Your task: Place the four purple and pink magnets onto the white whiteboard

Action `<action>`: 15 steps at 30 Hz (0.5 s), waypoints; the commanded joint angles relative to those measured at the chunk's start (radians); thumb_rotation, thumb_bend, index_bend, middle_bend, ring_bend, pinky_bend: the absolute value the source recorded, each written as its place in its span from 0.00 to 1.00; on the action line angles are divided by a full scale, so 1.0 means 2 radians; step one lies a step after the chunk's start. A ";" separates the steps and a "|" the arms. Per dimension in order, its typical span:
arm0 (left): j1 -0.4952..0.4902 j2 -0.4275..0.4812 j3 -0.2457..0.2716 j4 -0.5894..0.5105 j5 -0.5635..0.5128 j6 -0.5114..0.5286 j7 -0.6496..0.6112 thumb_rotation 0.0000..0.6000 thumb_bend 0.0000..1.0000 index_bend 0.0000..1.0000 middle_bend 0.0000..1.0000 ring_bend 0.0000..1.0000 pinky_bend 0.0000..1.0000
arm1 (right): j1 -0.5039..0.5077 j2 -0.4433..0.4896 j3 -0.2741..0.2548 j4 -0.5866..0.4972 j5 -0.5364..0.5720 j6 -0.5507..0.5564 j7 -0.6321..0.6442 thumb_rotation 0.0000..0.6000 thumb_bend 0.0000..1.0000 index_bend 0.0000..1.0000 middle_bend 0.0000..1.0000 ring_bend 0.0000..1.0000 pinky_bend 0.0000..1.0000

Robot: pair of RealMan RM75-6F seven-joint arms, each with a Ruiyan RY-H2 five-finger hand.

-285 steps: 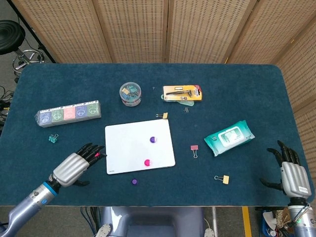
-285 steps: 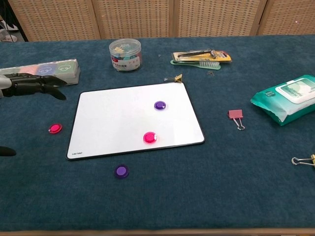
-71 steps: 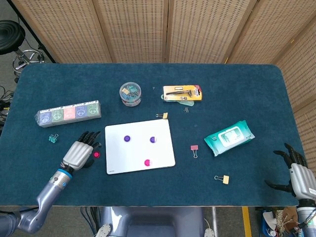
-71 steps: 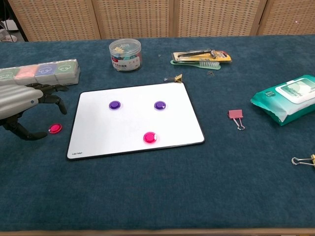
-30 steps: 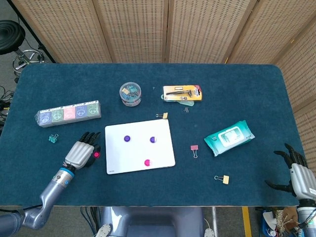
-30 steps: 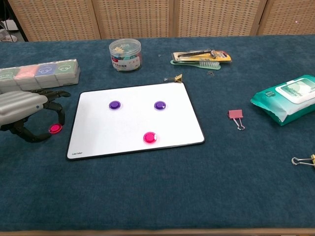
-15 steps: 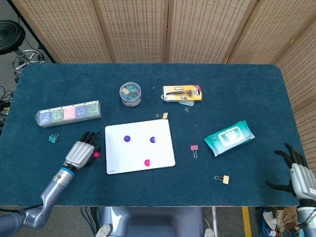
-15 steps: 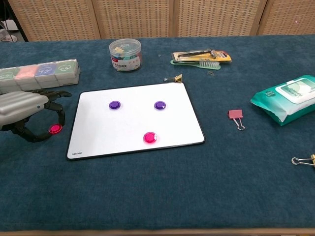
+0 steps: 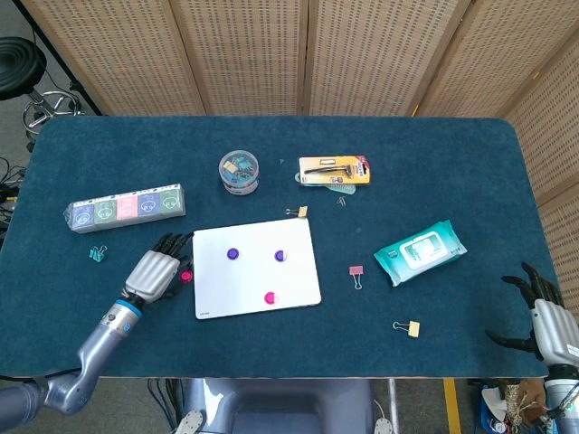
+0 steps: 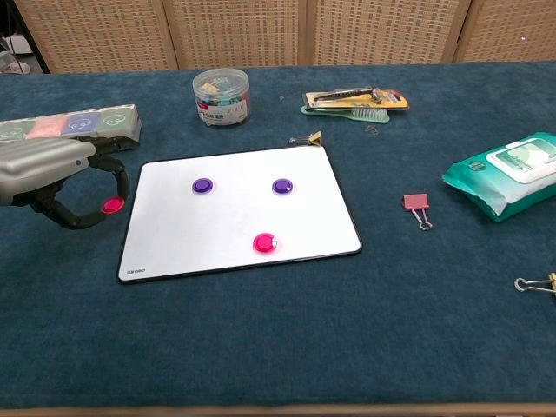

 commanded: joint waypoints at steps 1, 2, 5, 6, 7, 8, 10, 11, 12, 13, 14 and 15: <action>-0.013 -0.004 -0.008 -0.006 -0.005 -0.016 -0.004 1.00 0.40 0.57 0.00 0.00 0.00 | 0.000 0.000 0.000 0.000 0.000 0.000 0.000 1.00 0.08 0.21 0.00 0.00 0.00; -0.015 -0.006 -0.009 -0.006 -0.006 -0.018 -0.003 1.00 0.40 0.57 0.00 0.00 0.00 | 0.000 0.000 0.000 0.000 0.000 0.000 0.000 1.00 0.08 0.21 0.00 0.00 0.00; -0.022 -0.013 -0.010 -0.009 -0.007 -0.025 0.006 1.00 0.40 0.57 0.00 0.00 0.00 | 0.000 0.000 0.000 0.000 0.001 0.000 0.000 1.00 0.08 0.21 0.00 0.00 0.00; -0.024 -0.015 -0.010 -0.010 -0.008 -0.027 0.009 1.00 0.40 0.57 0.00 0.00 0.00 | 0.000 0.000 0.000 0.000 0.001 -0.001 0.000 1.00 0.08 0.21 0.00 0.00 0.00; -0.025 -0.017 -0.010 -0.011 -0.009 -0.027 0.012 1.00 0.40 0.57 0.00 0.00 0.00 | 0.000 0.000 0.000 0.000 0.002 -0.001 0.000 1.00 0.08 0.21 0.00 0.00 0.00; -0.026 -0.018 -0.010 -0.012 -0.009 -0.028 0.013 1.00 0.40 0.57 0.00 0.00 0.00 | 0.000 0.000 0.000 0.001 0.002 -0.001 0.000 1.00 0.08 0.21 0.00 0.00 0.00; -0.030 -0.025 -0.010 -0.016 -0.010 -0.031 0.025 1.00 0.40 0.57 0.00 0.00 0.00 | 0.000 0.001 0.000 0.001 0.003 -0.001 0.001 1.00 0.08 0.21 0.00 0.00 0.00; -0.031 -0.026 -0.009 -0.018 -0.012 -0.031 0.029 1.00 0.41 0.57 0.00 0.00 0.00 | 0.000 0.001 0.001 0.001 0.003 -0.001 0.002 1.00 0.08 0.21 0.00 0.00 0.00; -0.031 -0.028 -0.009 -0.019 -0.013 -0.032 0.033 1.00 0.41 0.57 0.00 0.00 0.00 | 0.000 0.001 0.001 0.001 0.003 -0.001 0.002 1.00 0.08 0.21 0.00 0.00 0.00; -0.031 -0.029 -0.008 -0.022 -0.014 -0.031 0.040 1.00 0.41 0.57 0.00 0.00 0.00 | 0.000 0.002 0.001 0.000 0.002 -0.001 0.002 1.00 0.08 0.21 0.00 0.00 0.00; -0.031 -0.029 -0.007 -0.026 -0.016 -0.029 0.046 1.00 0.41 0.57 0.00 0.00 0.00 | 0.000 0.002 0.001 0.000 0.002 0.000 0.003 1.00 0.08 0.21 0.00 0.00 0.00; -0.030 -0.029 -0.005 -0.030 -0.017 -0.027 0.051 1.00 0.40 0.57 0.00 0.00 0.00 | -0.001 0.002 0.001 0.000 0.002 0.000 0.003 1.00 0.08 0.21 0.00 0.00 0.00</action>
